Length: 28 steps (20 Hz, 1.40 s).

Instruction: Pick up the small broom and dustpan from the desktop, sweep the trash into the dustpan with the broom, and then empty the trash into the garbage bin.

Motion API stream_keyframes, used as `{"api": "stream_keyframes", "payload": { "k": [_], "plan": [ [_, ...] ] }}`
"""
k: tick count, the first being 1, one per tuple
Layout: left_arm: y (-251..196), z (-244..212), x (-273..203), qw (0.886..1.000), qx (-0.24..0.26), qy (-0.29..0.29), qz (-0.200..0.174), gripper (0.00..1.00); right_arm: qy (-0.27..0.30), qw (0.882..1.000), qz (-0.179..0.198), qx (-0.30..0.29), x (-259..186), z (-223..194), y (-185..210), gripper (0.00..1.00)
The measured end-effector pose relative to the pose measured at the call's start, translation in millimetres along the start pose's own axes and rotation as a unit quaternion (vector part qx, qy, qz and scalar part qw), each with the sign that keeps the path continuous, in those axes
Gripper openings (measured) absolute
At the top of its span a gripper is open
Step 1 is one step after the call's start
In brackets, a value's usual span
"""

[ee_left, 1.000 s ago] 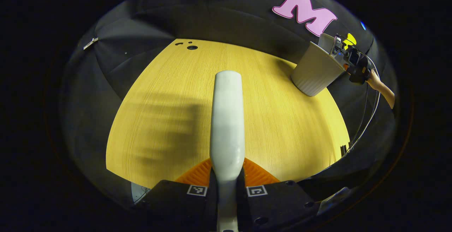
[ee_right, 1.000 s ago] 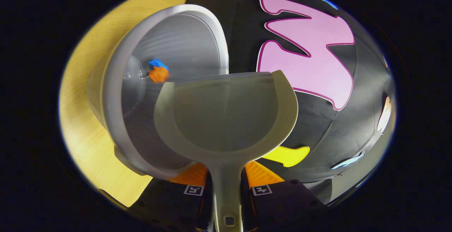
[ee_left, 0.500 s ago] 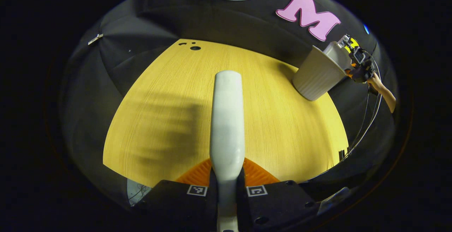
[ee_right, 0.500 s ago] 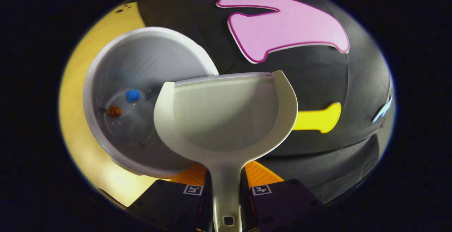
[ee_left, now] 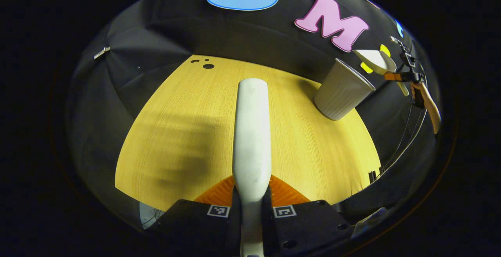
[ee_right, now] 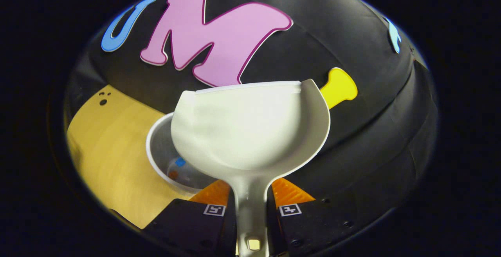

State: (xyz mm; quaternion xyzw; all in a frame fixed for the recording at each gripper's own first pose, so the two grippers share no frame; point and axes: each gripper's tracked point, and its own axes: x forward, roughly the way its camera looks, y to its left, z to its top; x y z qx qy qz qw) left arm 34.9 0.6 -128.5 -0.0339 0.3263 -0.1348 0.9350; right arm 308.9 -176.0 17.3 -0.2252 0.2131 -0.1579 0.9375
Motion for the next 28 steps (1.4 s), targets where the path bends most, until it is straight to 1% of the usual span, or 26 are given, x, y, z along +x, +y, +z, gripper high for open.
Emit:
{"api": "stream_keyframes", "payload": {
  "k": [1, 2, 3, 4, 5, 6, 7, 8, 10, 11, 12, 14, 15, 16, 17, 18, 19, 21, 22, 23, 24, 25, 28],
  "plan": [
    [-2, 0, 0, 1.000, 0.003, -0.001, -0.001, 0.27, -0.014, 1.000, 0.000, 0.004, -2, 4, 0, 0.35],
    [-5, -1, 1, 1.000, 0.007, -0.001, -0.003, 0.24, -0.026, 1.000, 0.003, 0.012, -4, 8, 0, 0.34],
    [-6, -2, 1, 1.000, 0.013, 0.000, -0.005, 0.26, -0.036, 0.999, 0.011, 0.025, -8, 11, 4, 0.38],
    [-6, -3, 3, 1.000, 0.022, 0.001, -0.003, 0.24, -0.043, 0.998, 0.020, 0.040, -9, 14, 7, 0.34],
    [-5, -2, 3, 1.000, 0.030, 0.000, -0.001, 0.26, -0.049, 0.997, 0.028, 0.055, -12, 16, 9, 0.38],
    [-4, -2, 3, 0.999, 0.035, -0.001, -0.001, 0.27, -0.054, 0.996, 0.034, 0.064, -13, 19, 12, 0.31],
    [-5, -1, 2, 0.999, 0.039, -0.004, -0.002, 0.27, -0.060, 0.995, 0.040, 0.069, -17, 22, 18, 0.38],
    [-5, -1, 2, 0.999, 0.041, -0.007, -0.003, 0.26, -0.065, 0.994, 0.048, 0.072, -31, 22, 27, 0.35],
    [-2, -1, 2, 0.999, 0.041, -0.015, 0.002, 0.26, -0.070, 0.991, 0.073, 0.082, -75, 13, 56, 0.35],
    [-3, -2, 3, 0.999, 0.040, -0.018, 0.004, 0.26, -0.069, 0.990, 0.087, 0.087, -90, 7, 71, 0.38],
    [-2, -4, 5, 0.999, 0.040, -0.020, 0.006, 0.26, -0.066, 0.988, 0.100, 0.092, -99, 1, 86, 0.38],
    [4, -11, 10, 0.999, 0.046, -0.014, 0.016, 0.26, -0.055, 0.985, 0.130, 0.097, -109, -14, 116, 0.38],
    [9, -14, 13, 0.998, 0.050, -0.013, 0.021, 0.26, -0.048, 0.984, 0.143, 0.097, -111, -25, 136, 0.35],
    [15, -19, 14, 0.998, 0.053, -0.010, 0.025, 0.26, -0.041, 0.982, 0.156, 0.099, -113, -37, 151, 0.38],
    [20, -21, 17, 0.998, 0.055, -0.008, 0.031, 0.26, -0.031, 0.979, 0.170, 0.103, -115, -48, 167, 0.35],
    [21, -23, 22, 0.998, 0.055, -0.004, 0.036, 0.26, -0.018, 0.977, 0.186, 0.107, -114, -60, 185, 0.37],
    [23, -25, 27, 0.998, 0.054, 0.001, 0.038, 0.25, -0.003, 0.974, 0.199, 0.109, -116, -76, 202, 0.35],
    [24, -28, 36, 0.998, 0.052, 0.009, 0.043, 0.27, 0.029, 0.967, 0.227, 0.113, -113, -107, 237, 0.35],
    [28, -29, 42, 0.997, 0.055, 0.014, 0.048, 0.25, 0.045, 0.963, 0.239, 0.114, -110, -122, 254, 0.35],
    [30, -31, 48, 0.997, 0.060, 0.020, 0.052, 0.25, 0.060, 0.960, 0.249, 0.115, -106, -133, 270, 0.31],
    [32, -32, 54, 0.996, 0.064, 0.028, 0.056, 0.25, 0.075, 0.956, 0.258, 0.117, -100, -145, 284, 0.31],
    [35, -34, 61, 0.995, 0.066, 0.037, 0.060, 0.25, 0.089, 0.953, 0.265, 0.119, -99, -158, 294, 0.35],
    [36, -36, 81, 0.993, 0.073, 0.061, 0.073, 0.26, 0.131, 0.944, 0.275, 0.125, -76, -193, 324, 0.34]
  ]
}}
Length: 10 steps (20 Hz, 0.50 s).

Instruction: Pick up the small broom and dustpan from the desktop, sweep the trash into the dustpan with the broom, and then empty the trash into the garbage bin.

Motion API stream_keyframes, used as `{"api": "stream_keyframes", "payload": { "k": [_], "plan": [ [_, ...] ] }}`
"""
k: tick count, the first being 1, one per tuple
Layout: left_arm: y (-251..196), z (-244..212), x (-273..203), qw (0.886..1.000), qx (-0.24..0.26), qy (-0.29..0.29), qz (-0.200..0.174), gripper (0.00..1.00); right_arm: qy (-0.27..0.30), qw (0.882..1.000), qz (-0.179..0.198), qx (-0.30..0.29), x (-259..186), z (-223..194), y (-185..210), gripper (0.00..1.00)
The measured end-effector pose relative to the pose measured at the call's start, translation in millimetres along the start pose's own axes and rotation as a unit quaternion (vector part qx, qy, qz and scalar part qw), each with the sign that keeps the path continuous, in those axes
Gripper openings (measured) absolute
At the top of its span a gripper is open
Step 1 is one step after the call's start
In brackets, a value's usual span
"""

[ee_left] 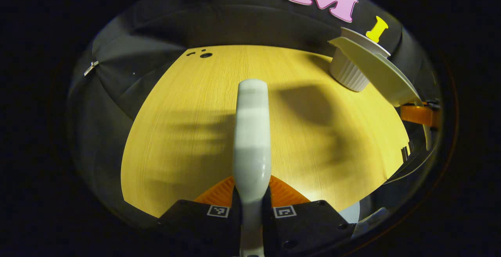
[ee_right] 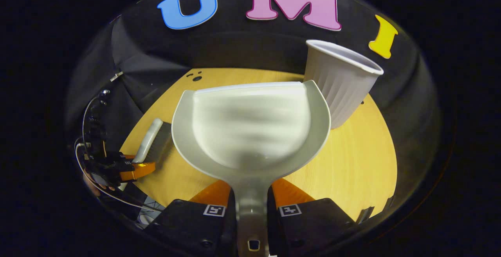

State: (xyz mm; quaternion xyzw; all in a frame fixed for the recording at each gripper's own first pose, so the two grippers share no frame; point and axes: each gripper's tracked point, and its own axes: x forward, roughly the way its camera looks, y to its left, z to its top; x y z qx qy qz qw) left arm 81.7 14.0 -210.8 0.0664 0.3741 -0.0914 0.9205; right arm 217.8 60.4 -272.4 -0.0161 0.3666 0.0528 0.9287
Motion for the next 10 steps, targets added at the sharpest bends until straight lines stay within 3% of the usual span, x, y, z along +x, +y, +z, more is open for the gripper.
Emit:
{"api": "stream_keyframes", "payload": {
  "k": [4, 5, 10],
  "plan": [
    [-9, 1, 18, 1.000, 0.007, 0.024, 0.019, 0.27, 0.059, 0.998, 0.003, 0.027, 36, -41, -10, 0.31],
    [-11, 1, 23, 0.999, 0.009, 0.030, 0.024, 0.28, 0.071, 0.997, 0.002, 0.031, 43, -51, -12, 0.35],
    [-12, 5, 39, 0.997, 0.012, 0.055, 0.052, 0.29, 0.121, 0.992, 0.008, 0.039, 53, -75, -12, 0.31]
  ]
}}
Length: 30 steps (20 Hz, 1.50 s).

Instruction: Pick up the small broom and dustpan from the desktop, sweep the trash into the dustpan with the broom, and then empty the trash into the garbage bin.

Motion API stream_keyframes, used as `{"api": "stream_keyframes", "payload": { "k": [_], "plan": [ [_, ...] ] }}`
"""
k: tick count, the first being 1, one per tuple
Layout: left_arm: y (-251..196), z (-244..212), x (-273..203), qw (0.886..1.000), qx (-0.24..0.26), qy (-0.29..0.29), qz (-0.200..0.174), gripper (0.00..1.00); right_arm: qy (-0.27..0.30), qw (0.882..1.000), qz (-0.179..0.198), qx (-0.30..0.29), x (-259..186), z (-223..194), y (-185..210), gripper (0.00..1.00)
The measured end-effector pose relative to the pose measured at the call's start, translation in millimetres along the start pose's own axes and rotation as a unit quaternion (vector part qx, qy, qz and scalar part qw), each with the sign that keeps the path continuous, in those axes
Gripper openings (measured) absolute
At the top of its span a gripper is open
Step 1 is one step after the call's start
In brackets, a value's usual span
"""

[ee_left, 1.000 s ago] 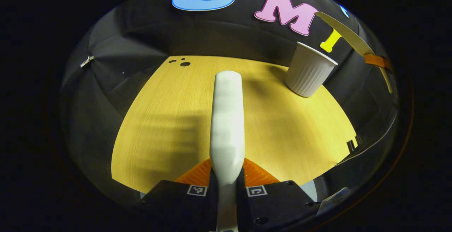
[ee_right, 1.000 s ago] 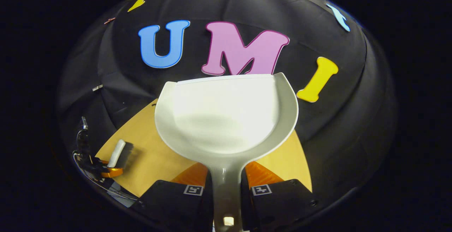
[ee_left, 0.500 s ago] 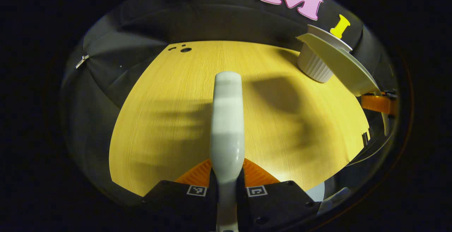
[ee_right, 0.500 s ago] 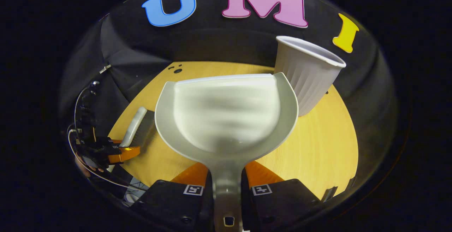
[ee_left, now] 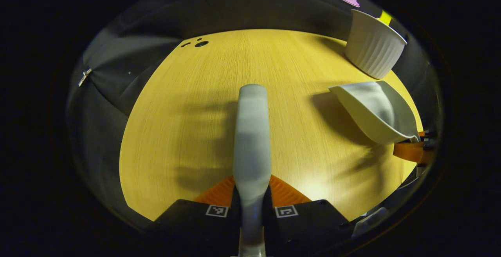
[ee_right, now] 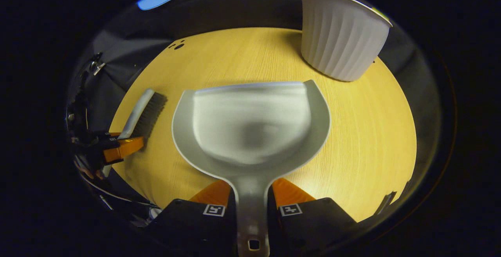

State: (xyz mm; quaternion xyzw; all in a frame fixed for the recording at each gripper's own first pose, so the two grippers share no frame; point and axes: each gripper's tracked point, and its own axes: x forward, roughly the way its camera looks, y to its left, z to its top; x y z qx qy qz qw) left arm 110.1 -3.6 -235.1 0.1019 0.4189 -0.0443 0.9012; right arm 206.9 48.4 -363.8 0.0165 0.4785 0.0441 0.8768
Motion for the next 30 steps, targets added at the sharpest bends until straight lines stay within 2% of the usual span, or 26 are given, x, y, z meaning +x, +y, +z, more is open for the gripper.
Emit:
{"api": "stream_keyframes", "payload": {
  "k": [1, 3, 5, 6, 7, 8, 9, 10, 11, 14, 15, 18, 20, 22, 24, 29, 30],
  "plan": [
    [0, 1, 1, 1.000, 0.001, 0.003, 0.005, 0.30, 0.007, 1.000, 0.004, -0.001, 3, -3, -2, 0.35],
    [-1, -1, 1, 1.000, -0.001, 0.006, 0.013, 0.30, 0.021, 1.000, 0.009, 0.001, 11, -9, -3, 0.36],
    [0, -4, 1, 1.000, -0.007, 0.012, 0.018, 0.29, 0.023, 0.999, 0.011, -0.020, 18, -10, -4, 0.37],
    [0, -8, -1, 1.000, -0.008, 0.013, 0.021, 0.33, 0.026, 0.999, 0.018, -0.022, 19, -10, -2, 0.39],
    [-1, -6, -3, 1.000, -0.006, 0.009, 0.023, 0.31, 0.026, 0.999, 0.024, -0.019, 18, -11, 0, 0.41],
    [-5, -4, -6, 1.000, -0.001, 0.007, 0.021, 0.37, 0.024, 0.999, 0.027, -0.019, 16, -10, 1, 0.43],
    [-8, -3, -9, 1.000, 0.003, 0.005, 0.020, 0.39, 0.018, 0.999, 0.029, -0.021, 15, -8, 1, 0.39],
    [-9, -3, -13, 1.000, 0.005, 0.003, 0.016, 0.36, 0.017, 0.999, 0.040, -0.021, 12, -8, 6, 0.49],
    [-11, -2, -18, 1.000, 0.006, 0.000, 0.012, 0.42, 0.015, 0.999, 0.043, -0.022, 9, -8, 7, 0.54],
    [-9, 4, -42, 0.999, 0.018, -0.025, 0.021, 1.00, -0.006, 0.999, 0.049, -0.007, -11, -1, 9, 1.00],
    [-13, 5, -57, 0.999, 0.020, -0.037, 0.015, 0.96, -0.021, 0.998, 0.051, 0.000, -21, 5, 10, 0.99],
    [-22, 18, -111, 0.994, 0.009, -0.111, 0.011, 0.97, -0.089, 0.996, 0.027, -0.002, -70, 26, -4, 0.99],
    [-26, 30, -155, 0.983, -0.009, -0.181, 0.017, 0.97, -0.148, 0.989, 0.008, 0.000, -118, 39, -14, 0.99],
    [-38, 43, -200, 0.970, -0.019, -0.242, 0.011, 0.97, -0.219, 0.976, -0.001, 0.013, -170, 54, -14, 0.99],
    [-49, 57, -244, 0.955, -0.020, -0.297, 0.004, 0.97, -0.289, 0.957, -0.014, 0.027, -224, 69, -15, 0.99],
    [-80, 90, -351, 0.897, 0.009, -0.441, -0.018, 0.97, -0.415, 0.908, -0.064, 0.010, -336, 75, -24, 0.99],
    [-87, 89, -361, 0.894, 0.011, -0.448, -0.025, 0.97, -0.428, 0.901, -0.069, 0.015, -350, 72, -25, 0.99]
  ]
}}
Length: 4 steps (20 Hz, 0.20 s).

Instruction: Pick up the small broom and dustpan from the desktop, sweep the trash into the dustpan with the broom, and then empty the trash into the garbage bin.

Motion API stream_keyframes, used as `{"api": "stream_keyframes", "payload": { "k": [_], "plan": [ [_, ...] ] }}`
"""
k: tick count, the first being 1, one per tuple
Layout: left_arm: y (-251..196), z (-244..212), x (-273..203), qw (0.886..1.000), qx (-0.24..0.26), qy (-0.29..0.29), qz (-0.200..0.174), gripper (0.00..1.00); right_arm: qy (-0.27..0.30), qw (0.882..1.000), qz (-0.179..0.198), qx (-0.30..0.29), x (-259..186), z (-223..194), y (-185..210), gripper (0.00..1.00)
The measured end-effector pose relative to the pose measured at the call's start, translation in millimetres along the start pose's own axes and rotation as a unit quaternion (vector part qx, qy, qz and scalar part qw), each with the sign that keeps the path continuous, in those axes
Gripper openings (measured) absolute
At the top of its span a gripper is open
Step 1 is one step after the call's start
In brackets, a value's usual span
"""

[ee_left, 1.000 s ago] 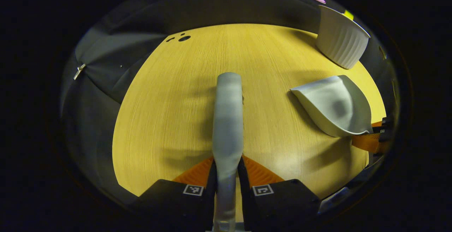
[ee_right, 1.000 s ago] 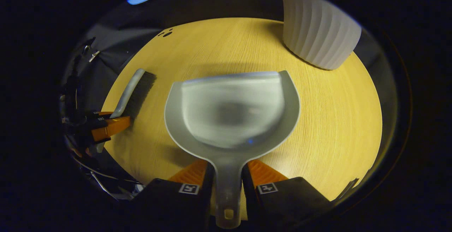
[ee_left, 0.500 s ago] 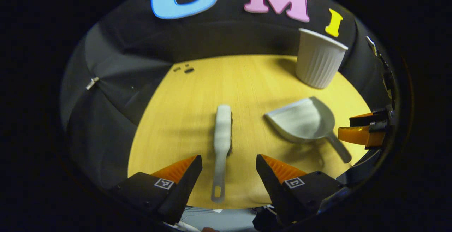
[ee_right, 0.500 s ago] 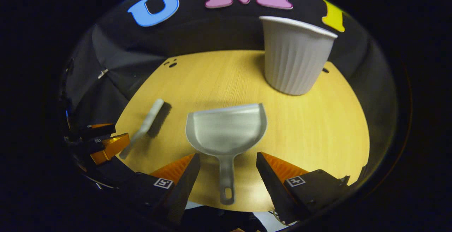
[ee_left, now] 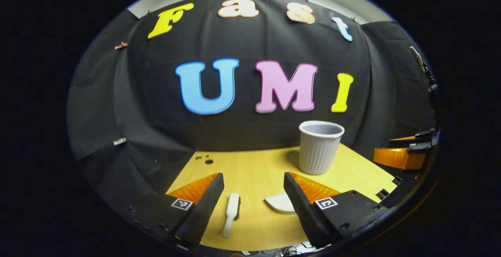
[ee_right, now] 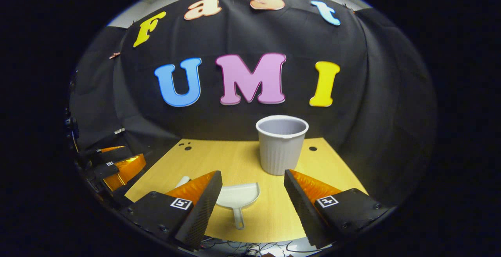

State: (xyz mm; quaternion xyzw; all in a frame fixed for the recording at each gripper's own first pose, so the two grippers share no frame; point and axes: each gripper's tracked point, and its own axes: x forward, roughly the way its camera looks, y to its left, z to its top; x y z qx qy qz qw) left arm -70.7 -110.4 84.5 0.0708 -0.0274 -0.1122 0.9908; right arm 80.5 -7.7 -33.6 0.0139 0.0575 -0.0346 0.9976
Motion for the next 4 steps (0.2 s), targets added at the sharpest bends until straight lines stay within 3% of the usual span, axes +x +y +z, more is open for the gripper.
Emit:
{"api": "stream_keyframes", "payload": {
  "k": [4],
  "plan": [
    [-20, 18, -35, 1.000, -0.001, -0.026, -0.014, 0.98, -0.046, 0.999, -0.003, 0.029, -41, 26, -15, 0.99]
  ]
}}
